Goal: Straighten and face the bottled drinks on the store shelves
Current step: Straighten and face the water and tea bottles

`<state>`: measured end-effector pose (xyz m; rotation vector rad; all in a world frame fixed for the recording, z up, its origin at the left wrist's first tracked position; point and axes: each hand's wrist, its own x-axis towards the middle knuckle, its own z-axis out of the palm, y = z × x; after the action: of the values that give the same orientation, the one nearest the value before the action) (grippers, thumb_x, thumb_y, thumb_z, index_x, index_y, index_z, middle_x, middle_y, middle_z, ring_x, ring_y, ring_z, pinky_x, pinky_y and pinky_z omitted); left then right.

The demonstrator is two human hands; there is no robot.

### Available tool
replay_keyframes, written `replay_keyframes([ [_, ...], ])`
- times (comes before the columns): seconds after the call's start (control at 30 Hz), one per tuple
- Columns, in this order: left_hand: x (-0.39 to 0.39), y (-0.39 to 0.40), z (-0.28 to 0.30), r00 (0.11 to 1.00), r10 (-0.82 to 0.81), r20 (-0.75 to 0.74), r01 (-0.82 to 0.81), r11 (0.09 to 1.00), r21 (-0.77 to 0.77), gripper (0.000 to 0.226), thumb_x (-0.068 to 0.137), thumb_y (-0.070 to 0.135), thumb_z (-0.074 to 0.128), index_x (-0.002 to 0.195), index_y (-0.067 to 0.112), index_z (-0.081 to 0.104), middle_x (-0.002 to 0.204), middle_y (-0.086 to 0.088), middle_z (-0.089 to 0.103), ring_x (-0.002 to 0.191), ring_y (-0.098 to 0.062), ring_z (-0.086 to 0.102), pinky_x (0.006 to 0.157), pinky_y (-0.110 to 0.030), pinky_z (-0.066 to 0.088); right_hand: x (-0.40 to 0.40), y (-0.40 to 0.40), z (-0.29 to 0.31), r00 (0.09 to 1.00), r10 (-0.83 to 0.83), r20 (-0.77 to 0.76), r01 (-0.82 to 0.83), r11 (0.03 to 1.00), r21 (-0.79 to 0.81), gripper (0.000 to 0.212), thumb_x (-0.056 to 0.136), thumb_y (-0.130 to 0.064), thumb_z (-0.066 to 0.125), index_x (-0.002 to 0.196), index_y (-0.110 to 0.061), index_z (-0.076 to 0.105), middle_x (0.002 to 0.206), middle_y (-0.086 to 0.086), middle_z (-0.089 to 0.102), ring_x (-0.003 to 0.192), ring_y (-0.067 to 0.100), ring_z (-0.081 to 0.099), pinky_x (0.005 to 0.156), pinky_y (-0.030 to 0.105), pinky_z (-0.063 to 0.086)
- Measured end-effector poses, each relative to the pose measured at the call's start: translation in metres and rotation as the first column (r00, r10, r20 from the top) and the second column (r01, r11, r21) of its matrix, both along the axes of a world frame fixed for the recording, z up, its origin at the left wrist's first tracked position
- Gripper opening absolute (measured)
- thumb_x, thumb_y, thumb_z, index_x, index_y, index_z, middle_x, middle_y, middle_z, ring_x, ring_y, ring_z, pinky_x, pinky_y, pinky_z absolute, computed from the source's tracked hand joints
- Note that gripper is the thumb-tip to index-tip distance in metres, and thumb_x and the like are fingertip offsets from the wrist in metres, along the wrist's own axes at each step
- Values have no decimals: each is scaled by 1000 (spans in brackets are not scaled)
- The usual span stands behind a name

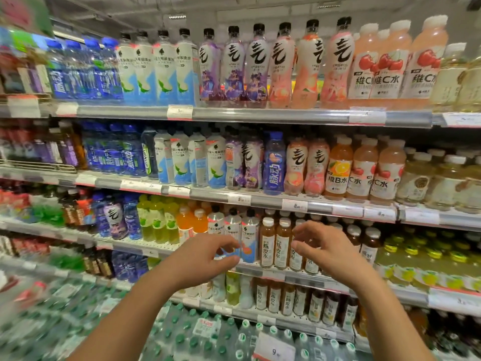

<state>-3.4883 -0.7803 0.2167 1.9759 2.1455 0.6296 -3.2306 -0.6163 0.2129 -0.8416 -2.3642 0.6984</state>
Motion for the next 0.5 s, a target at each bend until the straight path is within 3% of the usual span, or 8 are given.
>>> replay_keyframes([
  [0.27, -78, -44, 13, 994, -108, -13, 107, 992, -62, 42, 95, 59, 55, 132, 40, 60, 115, 19, 67, 96, 3, 64, 86, -33, 58, -56, -73, 6, 985, -101, 141, 104, 994, -20, 36, 91, -56, 66, 121, -37, 61, 105, -20, 71, 92, -3, 67, 85, 31, 60],
  [0.5, -112, -24, 15, 988, -138, -71, 136, 990, -30, 50, 96, 55, 57, 141, 32, 55, 138, 13, 59, 118, -9, 59, 100, -33, 48, -74, -90, 12, 971, -153, 185, 159, 987, -15, 37, 91, -53, 68, 123, -36, 63, 106, -19, 71, 95, -2, 67, 86, 30, 60],
])
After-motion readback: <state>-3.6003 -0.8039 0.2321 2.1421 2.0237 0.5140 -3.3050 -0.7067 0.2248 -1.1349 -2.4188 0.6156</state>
